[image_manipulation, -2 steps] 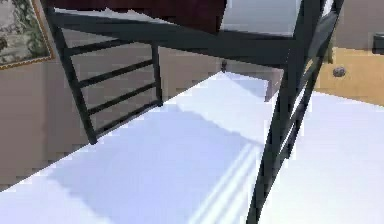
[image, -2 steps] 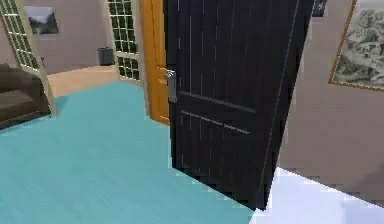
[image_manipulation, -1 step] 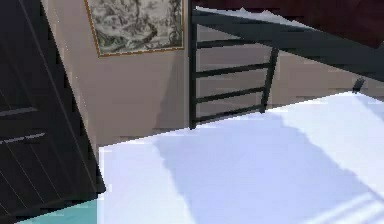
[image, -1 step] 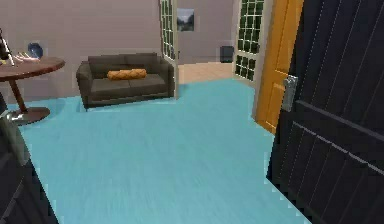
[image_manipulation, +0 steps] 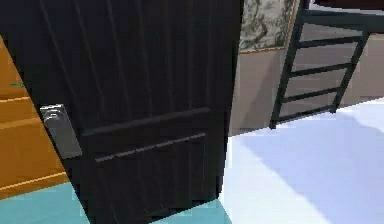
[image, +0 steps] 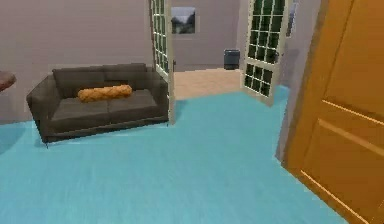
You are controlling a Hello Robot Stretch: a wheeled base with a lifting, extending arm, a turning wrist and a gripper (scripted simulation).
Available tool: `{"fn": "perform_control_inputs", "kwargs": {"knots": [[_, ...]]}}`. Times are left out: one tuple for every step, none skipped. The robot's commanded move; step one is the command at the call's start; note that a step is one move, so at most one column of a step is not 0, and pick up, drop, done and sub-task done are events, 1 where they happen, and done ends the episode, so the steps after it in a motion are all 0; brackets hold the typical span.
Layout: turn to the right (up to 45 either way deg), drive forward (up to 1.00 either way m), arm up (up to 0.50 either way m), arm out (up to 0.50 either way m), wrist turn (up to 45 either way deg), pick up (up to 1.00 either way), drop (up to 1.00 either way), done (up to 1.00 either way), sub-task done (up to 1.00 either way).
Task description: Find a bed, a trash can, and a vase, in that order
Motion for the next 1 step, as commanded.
{"fn": "perform_control_inputs", "kwargs": {"knots": [[-9.0,0.00,0.00,0.00,0.0,0.00,0.00,0.00,0.00]]}}
